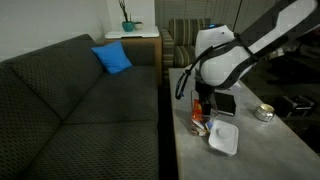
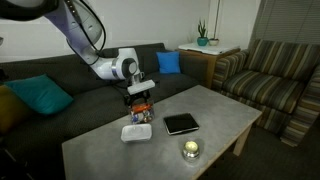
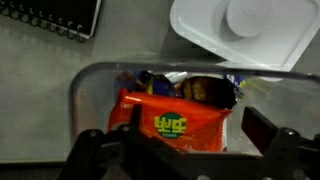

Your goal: Remove the orange object from the storage container and put it on the table

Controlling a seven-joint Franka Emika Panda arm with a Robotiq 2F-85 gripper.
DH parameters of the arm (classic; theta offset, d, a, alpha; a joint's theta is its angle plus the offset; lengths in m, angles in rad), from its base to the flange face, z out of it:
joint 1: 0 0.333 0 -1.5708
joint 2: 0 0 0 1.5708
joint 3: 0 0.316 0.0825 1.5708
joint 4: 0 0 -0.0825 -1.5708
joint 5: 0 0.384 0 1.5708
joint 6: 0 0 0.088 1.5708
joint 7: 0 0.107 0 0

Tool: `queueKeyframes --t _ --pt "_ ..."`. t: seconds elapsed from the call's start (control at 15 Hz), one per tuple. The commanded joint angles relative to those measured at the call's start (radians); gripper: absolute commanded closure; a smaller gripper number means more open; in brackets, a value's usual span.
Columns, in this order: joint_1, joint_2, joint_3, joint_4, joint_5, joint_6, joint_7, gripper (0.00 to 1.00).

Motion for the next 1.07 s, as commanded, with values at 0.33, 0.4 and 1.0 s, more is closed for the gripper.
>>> queueKeyframes --t 0.33,0.4,1.0 --pt "0.047 0.065 -0.036 0.114 -0.034 -0.166 0.045 0.16" --pt "0.047 0.022 -0.04 0.054 -0.037 -0.151 0.053 0.09" --pt "0.025 0.009 -0.055 0.038 -0.063 -0.076 0.094 0.0"
